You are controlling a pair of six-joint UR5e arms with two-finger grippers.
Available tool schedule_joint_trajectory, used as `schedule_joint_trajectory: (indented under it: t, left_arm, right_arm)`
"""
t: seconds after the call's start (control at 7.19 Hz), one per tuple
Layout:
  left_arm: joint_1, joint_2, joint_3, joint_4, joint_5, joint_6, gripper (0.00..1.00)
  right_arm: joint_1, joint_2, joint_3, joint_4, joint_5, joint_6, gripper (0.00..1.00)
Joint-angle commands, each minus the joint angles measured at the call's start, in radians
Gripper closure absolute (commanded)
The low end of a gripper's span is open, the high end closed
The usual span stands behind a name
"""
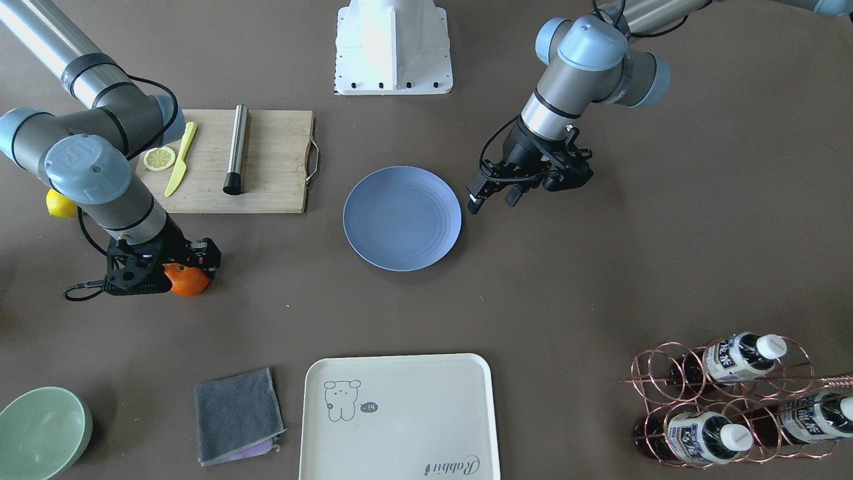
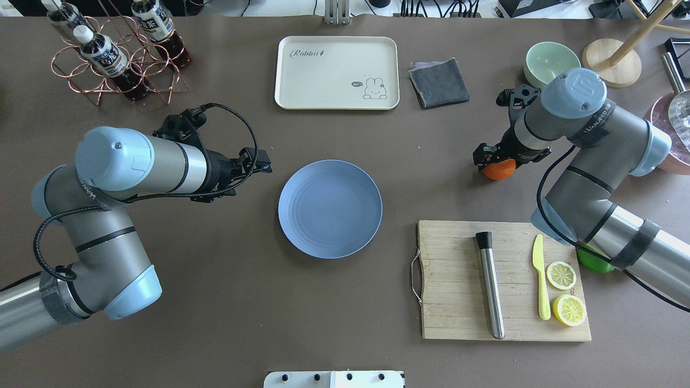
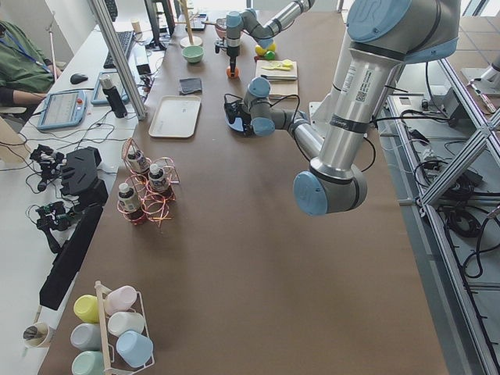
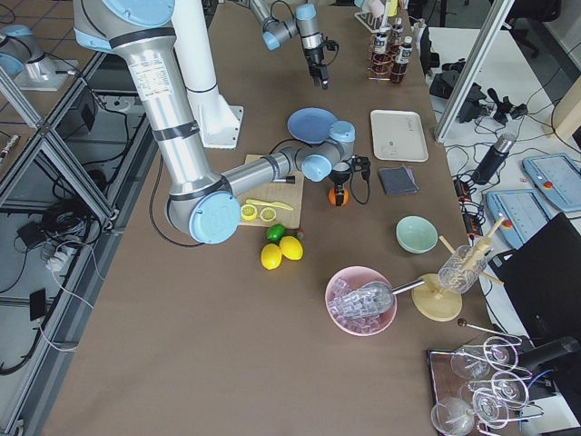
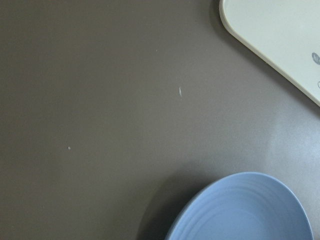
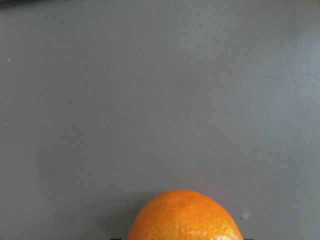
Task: Pick orange to plate
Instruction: 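Grasp the orange with the right gripper while the left arm withdraws, then carry the orange over the blue plate and lower it with the right gripper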
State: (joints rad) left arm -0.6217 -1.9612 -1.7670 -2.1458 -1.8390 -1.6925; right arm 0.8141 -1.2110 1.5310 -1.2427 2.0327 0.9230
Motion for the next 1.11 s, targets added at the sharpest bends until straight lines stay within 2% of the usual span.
schedule_joint_trajectory:
  t: [0.0, 0.14, 0.28, 0.42, 0.7, 0.83, 0.97]
  left_arm:
    - [-0.122, 0.028, -0.008, 0.001, -0.133, 0.095, 0.02]
    - [-0.192, 0.072, -0.015, 0.003, -0.173, 0.235, 0.02]
    - [-0.260, 0.167, -0.043, 0.003, -0.209, 0.393, 0.02]
    - [-0.364, 0.232, -0.046, 0.003, -0.288, 0.554, 0.02]
    - [-0.552, 0.324, -0.065, -0.005, -0.478, 0.783, 0.02]
    - [-0.628, 0.384, -0.062, -0.003, -0.491, 0.982, 0.02]
    - [-0.691, 0.415, -0.042, 0.006, -0.491, 1.040, 0.02]
  right_arm:
    - [0.020, 0.053, 0.043, -0.041, 0.039, 0.019, 1.00]
    - [0.020, 0.086, 0.101, -0.097, 0.053, 0.030, 1.00]
    - [-0.015, 0.118, 0.115, -0.100, 0.041, 0.060, 1.00]
    - [-0.063, 0.166, 0.120, -0.103, 0.018, 0.151, 1.00]
    - [-0.188, 0.237, 0.110, -0.118, -0.142, 0.203, 1.00]
    - [-0.243, 0.282, 0.112, -0.173, -0.181, 0.256, 1.00]
    - [-0.294, 0.336, 0.110, -0.239, -0.240, 0.304, 1.00]
